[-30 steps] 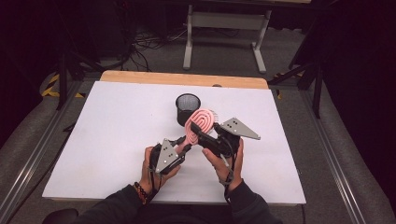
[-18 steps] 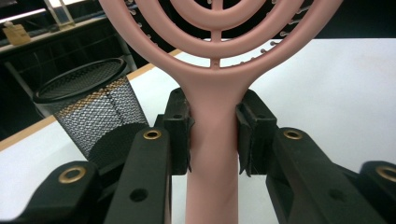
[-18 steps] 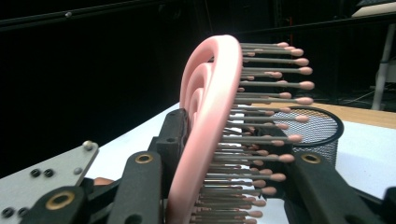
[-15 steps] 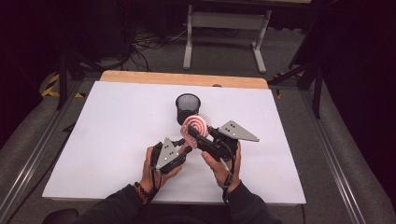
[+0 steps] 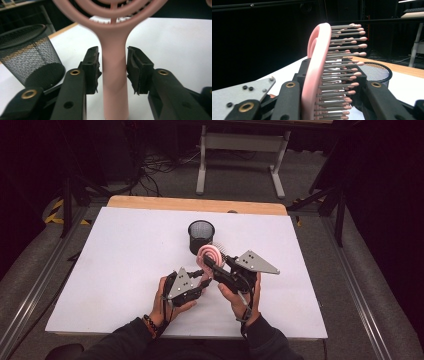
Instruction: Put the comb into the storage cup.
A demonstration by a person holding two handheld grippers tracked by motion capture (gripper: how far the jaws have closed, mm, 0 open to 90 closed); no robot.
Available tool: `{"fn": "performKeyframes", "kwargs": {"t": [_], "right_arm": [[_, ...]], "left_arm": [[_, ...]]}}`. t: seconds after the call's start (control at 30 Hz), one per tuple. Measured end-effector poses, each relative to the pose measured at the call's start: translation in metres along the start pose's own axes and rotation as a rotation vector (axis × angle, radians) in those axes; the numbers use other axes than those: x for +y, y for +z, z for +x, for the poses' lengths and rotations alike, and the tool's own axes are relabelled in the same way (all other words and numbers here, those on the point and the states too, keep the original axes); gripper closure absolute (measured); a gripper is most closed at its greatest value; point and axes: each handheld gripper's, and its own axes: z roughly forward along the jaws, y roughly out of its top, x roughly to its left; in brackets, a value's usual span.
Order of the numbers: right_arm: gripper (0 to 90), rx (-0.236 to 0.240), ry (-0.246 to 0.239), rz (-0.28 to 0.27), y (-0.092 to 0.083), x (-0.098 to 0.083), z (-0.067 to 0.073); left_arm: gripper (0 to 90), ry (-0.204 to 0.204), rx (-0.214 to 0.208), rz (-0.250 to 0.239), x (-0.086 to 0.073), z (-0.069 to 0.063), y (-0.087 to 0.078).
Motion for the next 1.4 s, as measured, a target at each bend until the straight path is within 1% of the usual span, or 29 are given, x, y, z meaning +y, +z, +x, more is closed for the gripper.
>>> {"fn": "performKeyframes", "kwargs": {"t": [0.03,0.07,0.13,0.2,0.27,0.33,0.4,0.43,0.5,0.53,0.57,0.6,0.63,0.67,0.73,0.8,0.83,0.9,0.97,1.1,1.13,1.17,1.23,1.27,1.33,1.37,1.4], "right_arm": [[62.8,0.005,-0.001,-0.001,-0.001,0.000,-0.001],[62.8,0.001,-0.001,-0.002,-0.002,0.001,-0.002],[62.8,-0.007,-0.002,-0.003,-0.002,0.001,-0.003],[62.8,-0.011,-0.002,-0.003,-0.003,0.001,-0.004],[62.8,-0.018,-0.003,-0.004,-0.004,0.001,-0.005],[62.8,-0.022,-0.010,-0.004,-0.006,0.002,-0.006],[62.8,-0.023,-0.011,-0.007,-0.006,0.003,-0.006],[62.8,-0.031,-0.021,-0.009,-0.008,0.004,-0.006],[62.8,-0.036,-0.029,-0.011,-0.010,0.005,-0.006],[62.8,-0.039,-0.029,-0.014,-0.011,0.006,-0.006],[62.9,-0.041,-0.033,-0.017,-0.011,0.006,-0.007],[62.9,-0.043,-0.034,-0.017,-0.012,0.007,-0.007],[62.8,-0.047,-0.038,-0.018,-0.013,0.007,-0.008],[62.9,-0.047,-0.036,-0.020,-0.014,0.008,-0.008],[62.9,-0.053,-0.036,-0.022,-0.015,0.008,-0.009],[62.9,-0.057,-0.036,-0.025,-0.016,0.009,-0.011],[62.9,-0.058,-0.032,-0.026,-0.017,0.010,-0.011],[62.9,-0.065,-0.037,-0.028,-0.018,0.011,-0.011],[62.9,-0.066,-0.046,-0.027,-0.018,0.011,-0.012],[62.9,-0.074,-0.051,-0.031,-0.020,0.012,-0.013],[62.9,-0.079,-0.054,-0.031,-0.021,0.013,-0.014],[62.9,-0.079,-0.052,-0.033,-0.021,0.013,-0.014],[62.9,-0.084,-0.051,-0.032,-0.023,0.014,-0.016],[62.8,-0.087,-0.049,-0.035,-0.024,0.014,-0.016],[62.9,-0.089,-0.055,-0.038,-0.025,0.015,-0.017],[62.9,-0.092,-0.054,-0.039,-0.026,0.016,-0.017],[62.9,-0.094,-0.058,-0.042,-0.027,0.017,-0.018]], "left_arm": [[61.2,-0.003,-0.009,0.015,0.000,0.000,0.001],[60.5,-0.005,-0.021,0.020,-0.001,0.000,0.002],[58.5,-0.001,-0.029,0.031,-0.001,-0.001,0.003],[57.9,0.001,-0.045,0.033,-0.001,-0.001,0.003],[55.3,0.018,-0.052,0.040,0.000,-0.001,0.003],[52.9,0.014,-0.057,0.044,-0.001,0.001,0.001],[50.7,0.018,-0.059,0.043,-0.001,0.002,0.001],[48.8,0.017,-0.076,0.041,0.000,0.004,-0.001],[46.3,0.025,-0.081,0.035,0.000,0.007,-0.004],[45.1,0.022,-0.086,0.032,0.000,0.009,-0.005],[42.1,0.023,-0.084,0.027,0.000,0.010,-0.007],[41.2,0.018,-0.088,0.017,0.000,0.013,-0.009],[40.6,0.014,-0.095,0.018,0.000,0.015,-0.010],[39.8,0.021,-0.092,0.015,0.000,0.016,-0.011],[38.1,0.020,-0.093,0.016,0.001,0.020,-0.013],[35.8,0.016,-0.096,0.018,0.001,0.022,-0.015],[33.7,0.027,-0.094,0.021,0.001,0.022,-0.015],[32.2,0.048,-0.094,0.027,0.002,0.022,-0.017],[30.5,0.057,-0.108,0.030,0.002,0.022,-0.018],[26.1,0.085,-0.102,0.052,0.003,0.025,-0.020],[25.2,0.083,-0.104,0.054,0.003,0.025,-0.021],[24.1,0.081,-0.115,0.050,0.002,0.027,-0.022],[22.5,0.088,-0.108,0.050,0.002,0.029,-0.025],[21.4,0.099,-0.112,0.054,0.002,0.031,-0.026],[19.1,0.101,-0.114,0.052,0.002,0.032,-0.028],[19.0,0.113,-0.114,0.051,0.002,0.033,-0.030],[17.6,0.113,-0.116,0.050,0.002,0.034,-0.031]]}}
